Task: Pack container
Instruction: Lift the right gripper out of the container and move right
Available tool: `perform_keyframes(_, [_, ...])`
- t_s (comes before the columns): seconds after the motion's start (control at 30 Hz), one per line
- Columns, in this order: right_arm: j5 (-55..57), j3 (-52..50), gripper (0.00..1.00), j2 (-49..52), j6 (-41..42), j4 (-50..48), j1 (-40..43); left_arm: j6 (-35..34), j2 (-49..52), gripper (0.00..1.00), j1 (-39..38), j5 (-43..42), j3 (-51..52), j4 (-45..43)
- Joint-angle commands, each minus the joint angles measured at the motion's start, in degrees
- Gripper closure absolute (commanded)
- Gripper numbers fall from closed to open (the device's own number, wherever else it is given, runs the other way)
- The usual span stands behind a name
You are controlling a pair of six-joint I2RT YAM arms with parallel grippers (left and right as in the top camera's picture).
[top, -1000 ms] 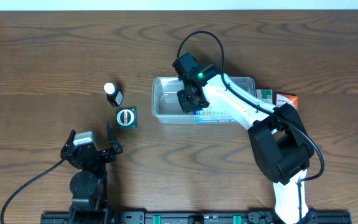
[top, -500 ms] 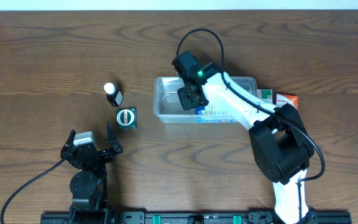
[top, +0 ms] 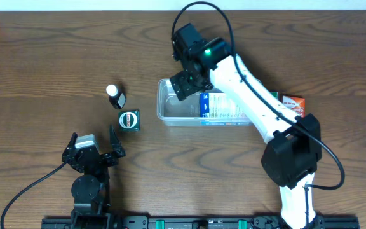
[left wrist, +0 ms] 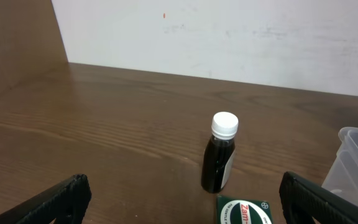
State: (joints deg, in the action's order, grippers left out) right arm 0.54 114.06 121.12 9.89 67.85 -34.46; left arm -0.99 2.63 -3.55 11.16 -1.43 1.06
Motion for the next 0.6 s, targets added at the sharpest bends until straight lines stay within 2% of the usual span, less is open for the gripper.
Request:
perform_keyframes(0.0, [5.31, 1.66, 0.01, -2.67, 1.38, 3.23, 4.24, 1.01, 0.11, 0.02, -0.02, 1.55, 1.20, 1.84])
perform_keyframes(0.23, [5.25, 1.66, 0.01, -3.02, 5.77, 10.49, 15.04, 1.01, 0.11, 0.02, -0.02, 1.55, 1.20, 1.84])
perform_keyframes(0.57, [5.25, 1.27, 0.01, -3.04, 7.26, 11.96, 29.44, 0.98, 0.11, 0.02, -0.02, 1.55, 1.20, 1.84])
